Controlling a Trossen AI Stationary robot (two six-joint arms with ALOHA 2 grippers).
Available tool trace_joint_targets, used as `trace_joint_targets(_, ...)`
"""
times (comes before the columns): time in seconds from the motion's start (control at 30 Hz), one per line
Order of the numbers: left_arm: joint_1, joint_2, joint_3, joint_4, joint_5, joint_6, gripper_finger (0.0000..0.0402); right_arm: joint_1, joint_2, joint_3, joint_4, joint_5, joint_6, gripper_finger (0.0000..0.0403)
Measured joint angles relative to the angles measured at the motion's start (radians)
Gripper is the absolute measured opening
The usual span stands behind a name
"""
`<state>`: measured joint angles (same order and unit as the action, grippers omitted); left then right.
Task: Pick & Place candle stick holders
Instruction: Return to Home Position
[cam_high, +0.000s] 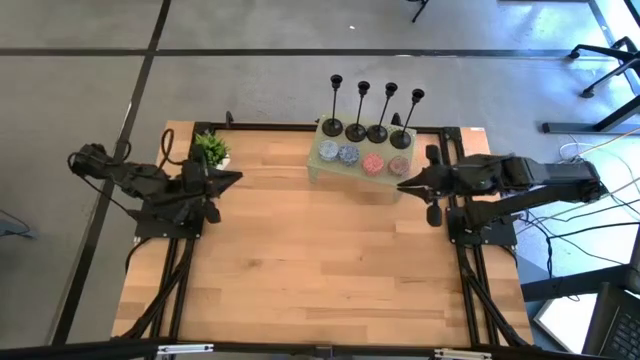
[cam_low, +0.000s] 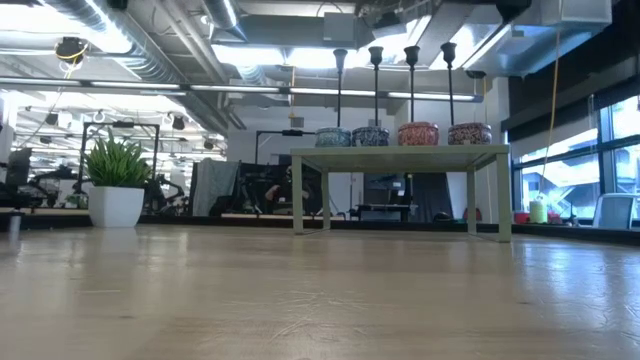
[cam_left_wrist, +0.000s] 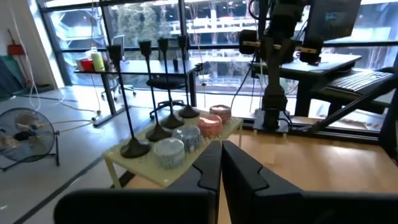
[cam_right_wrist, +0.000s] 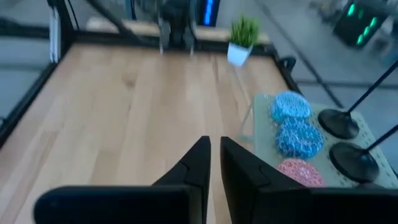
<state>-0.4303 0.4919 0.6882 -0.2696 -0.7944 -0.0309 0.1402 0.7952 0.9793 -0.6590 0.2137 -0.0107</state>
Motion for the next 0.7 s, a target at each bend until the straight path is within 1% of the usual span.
trace_joint_targets(0.13, 0.001, -0.092, -0.148, 0.108, 0.013, 0.017, 0.0003, -0.001, -0.136, -0.194, 0.207, -0.007, -0.041, 0.0039)
trace_joint_targets(0.23, 0.001, -0.143, -0.236, 0.204, 0.072, 0.042, 0.0002, -0.001, -0.214, -0.322, 0.312, -0.015, -0.069, 0.0039)
trace_joint_targets(0.3, 0.003, -0.161, -0.305, 0.298, 0.118, 0.079, 0.0002, -0.006, -0.261, -0.400, 0.364, -0.016, -0.079, 0.0039)
trace_joint_targets(0.37, 0.012, -0.170, -0.372, 0.436, 0.163, 0.155, 0.0002, -0.014, -0.301, -0.474, 0.428, -0.016, -0.087, 0.0039)
trace_joint_targets(0.43, 0.036, -0.175, -0.423, 0.550, 0.177, 0.217, 0.0002, -0.025, -0.336, -0.540, 0.476, -0.016, -0.086, 0.0039)
trace_joint_targets(0.47, 0.052, -0.180, -0.436, 0.581, 0.176, 0.236, 0.0002, -0.031, -0.352, -0.564, 0.491, -0.016, -0.084, 0.0039)
trace_joint_targets(0.53, 0.086, -0.201, -0.445, 0.581, 0.177, 0.241, 0.0002, -0.043, -0.388, -0.601, 0.502, -0.016, -0.080, 0.0039)
trace_joint_targets(0.6, 0.121, -0.226, -0.451, 0.542, 0.195, 0.206, 0.0002, -0.053, -0.422, -0.623, 0.502, -0.016, -0.062, 0.0039)
trace_joint_targets(0.7, 0.171, -0.259, -0.471, 0.501, 0.274, 0.148, 0.0002, -0.062, -0.473, -0.649, 0.510, -0.027, -0.056, 0.0039)
